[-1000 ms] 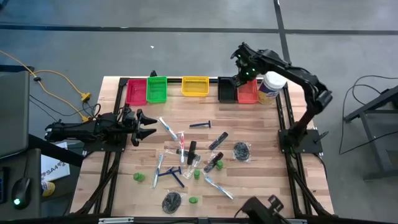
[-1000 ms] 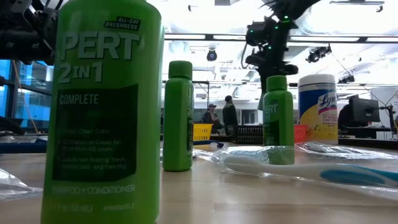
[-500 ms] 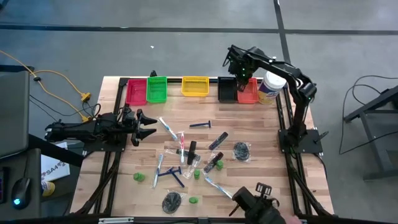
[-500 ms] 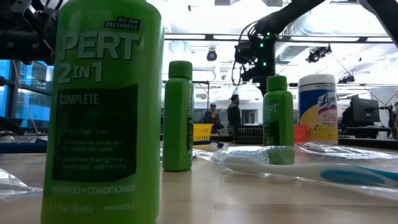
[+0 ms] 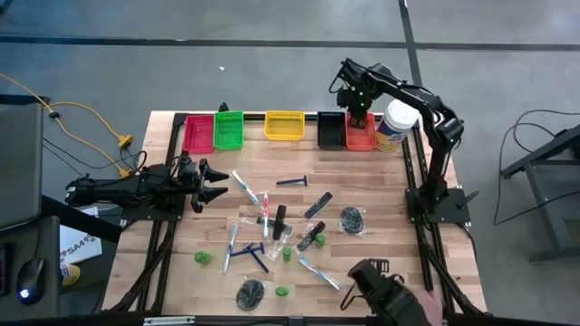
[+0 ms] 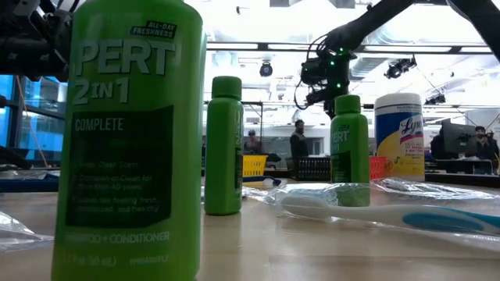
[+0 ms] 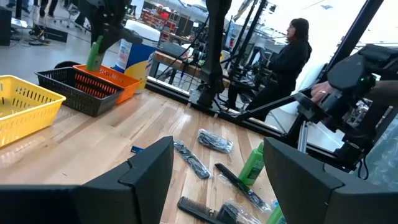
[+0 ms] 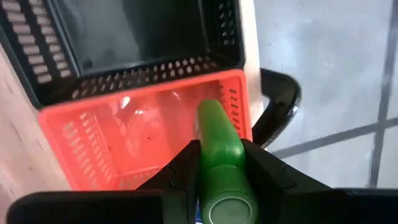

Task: Pick & Place Travel size toiletries
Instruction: Put the green shampoo bottle into the orange bin

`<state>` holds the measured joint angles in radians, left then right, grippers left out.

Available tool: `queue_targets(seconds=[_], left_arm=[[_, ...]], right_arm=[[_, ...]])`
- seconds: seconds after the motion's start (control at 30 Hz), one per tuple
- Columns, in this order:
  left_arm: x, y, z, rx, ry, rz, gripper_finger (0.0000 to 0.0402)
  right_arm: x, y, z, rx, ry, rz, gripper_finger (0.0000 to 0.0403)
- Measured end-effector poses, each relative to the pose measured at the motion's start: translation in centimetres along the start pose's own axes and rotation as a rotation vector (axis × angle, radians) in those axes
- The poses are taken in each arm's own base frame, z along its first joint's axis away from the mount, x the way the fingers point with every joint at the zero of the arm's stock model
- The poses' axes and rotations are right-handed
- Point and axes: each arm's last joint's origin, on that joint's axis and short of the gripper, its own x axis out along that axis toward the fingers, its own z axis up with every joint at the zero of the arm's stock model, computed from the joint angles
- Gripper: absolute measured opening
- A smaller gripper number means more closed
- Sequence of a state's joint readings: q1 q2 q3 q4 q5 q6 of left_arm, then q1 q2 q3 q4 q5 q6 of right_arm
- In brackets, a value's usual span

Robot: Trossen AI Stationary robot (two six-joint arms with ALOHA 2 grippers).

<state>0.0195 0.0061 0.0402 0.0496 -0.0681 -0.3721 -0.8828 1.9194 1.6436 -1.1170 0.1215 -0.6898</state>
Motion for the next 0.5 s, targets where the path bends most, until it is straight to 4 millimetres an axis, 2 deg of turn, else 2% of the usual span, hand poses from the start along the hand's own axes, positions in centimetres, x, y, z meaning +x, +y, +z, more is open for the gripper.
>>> queue_targets(seconds=[0.27, 0.5], left_arm=[[0.0, 0.0, 0.0, 0.000, 0.000, 0.001, 0.0241], [0.0, 0.0, 0.0, 0.000, 0.000, 0.000, 0.0241]], right_arm=[[1.6, -0.1, -0.1, -0.093, -0.038, -0.012, 0.0088], [2.0, -0.6, -0.1, -0.117, -0.068, -0.036, 0.0095]])
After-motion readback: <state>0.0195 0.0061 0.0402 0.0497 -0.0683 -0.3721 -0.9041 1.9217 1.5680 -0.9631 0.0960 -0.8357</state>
